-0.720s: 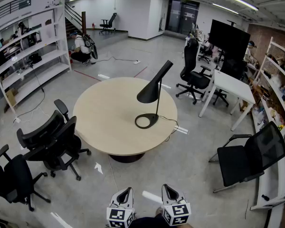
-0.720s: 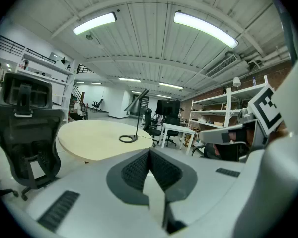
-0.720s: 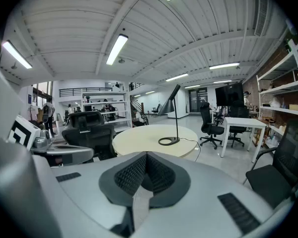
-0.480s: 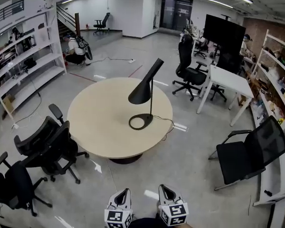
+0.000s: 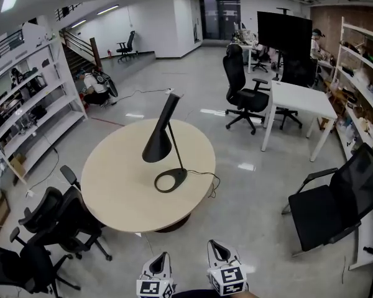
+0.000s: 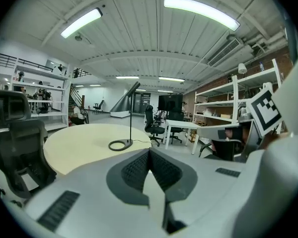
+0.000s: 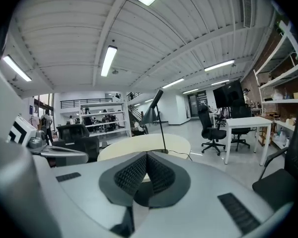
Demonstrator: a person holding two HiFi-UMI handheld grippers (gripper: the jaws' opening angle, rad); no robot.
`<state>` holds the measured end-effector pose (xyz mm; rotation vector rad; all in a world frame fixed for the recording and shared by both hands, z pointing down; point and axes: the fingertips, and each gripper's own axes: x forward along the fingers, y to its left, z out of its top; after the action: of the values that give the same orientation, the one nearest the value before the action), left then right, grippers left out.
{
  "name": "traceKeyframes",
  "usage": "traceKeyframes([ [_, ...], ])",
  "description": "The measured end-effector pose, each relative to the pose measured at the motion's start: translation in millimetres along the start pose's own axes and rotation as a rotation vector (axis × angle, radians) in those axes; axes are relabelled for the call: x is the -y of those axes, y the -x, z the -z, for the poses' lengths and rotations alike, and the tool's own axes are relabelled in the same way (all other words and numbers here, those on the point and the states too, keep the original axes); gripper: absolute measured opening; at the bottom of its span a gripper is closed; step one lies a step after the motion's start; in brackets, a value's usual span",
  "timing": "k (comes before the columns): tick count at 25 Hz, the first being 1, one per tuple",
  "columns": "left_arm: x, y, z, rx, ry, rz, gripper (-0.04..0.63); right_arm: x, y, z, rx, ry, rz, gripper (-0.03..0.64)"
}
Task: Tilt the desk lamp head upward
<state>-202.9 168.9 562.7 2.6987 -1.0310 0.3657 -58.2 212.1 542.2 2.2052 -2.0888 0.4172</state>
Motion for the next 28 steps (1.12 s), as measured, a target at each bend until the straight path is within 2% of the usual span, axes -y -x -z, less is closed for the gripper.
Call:
traceKeyframes([
  [5, 51, -62, -11, 0.007, -0.012, 0.004, 0.046, 74, -10, -16, 0.031, 0.051, -0.013, 0.009],
  [10, 66, -98, -19, 0.002, 0.002, -0.034, 0.046, 116, -24, -28, 0.036, 0.073, -0.033, 0.009],
  [16, 35, -131, -43, 0.032, 0.014, -0.097, 0.046, 132, -68, -38, 0.019, 0.082, -0.052, 0.009],
  [22, -1, -196, -65, 0.030, 0.048, -0.091, 0.046, 155, -125, -62, 0.004, 0.117, -0.028, 0.009],
  [28, -69, -252, -94, 0.068, 0.105, -0.110, 0.046, 156, -206, -102, -0.005, 0.167, -0.028, 0.009],
])
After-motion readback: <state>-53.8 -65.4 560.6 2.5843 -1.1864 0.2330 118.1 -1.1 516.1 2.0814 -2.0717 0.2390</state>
